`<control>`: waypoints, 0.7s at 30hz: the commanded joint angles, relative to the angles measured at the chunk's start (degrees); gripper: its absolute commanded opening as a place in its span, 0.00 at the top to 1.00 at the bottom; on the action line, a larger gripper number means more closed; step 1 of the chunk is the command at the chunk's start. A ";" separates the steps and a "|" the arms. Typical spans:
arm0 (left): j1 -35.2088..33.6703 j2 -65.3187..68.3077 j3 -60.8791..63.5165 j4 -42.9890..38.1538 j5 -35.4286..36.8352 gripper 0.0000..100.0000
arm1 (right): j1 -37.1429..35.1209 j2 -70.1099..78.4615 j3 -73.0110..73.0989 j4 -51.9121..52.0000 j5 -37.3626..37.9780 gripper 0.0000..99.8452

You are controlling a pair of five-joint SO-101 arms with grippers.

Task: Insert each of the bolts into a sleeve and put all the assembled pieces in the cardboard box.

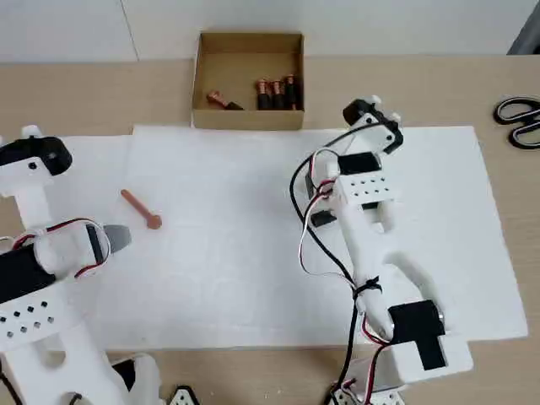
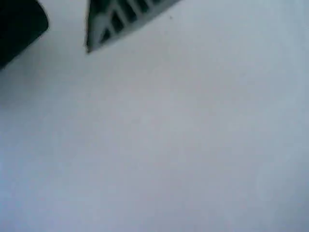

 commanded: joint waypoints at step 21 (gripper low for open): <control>0.18 -0.09 -0.13 0.97 0.09 0.72 | 0.04 -2.15 15.65 -19.74 -0.35 0.81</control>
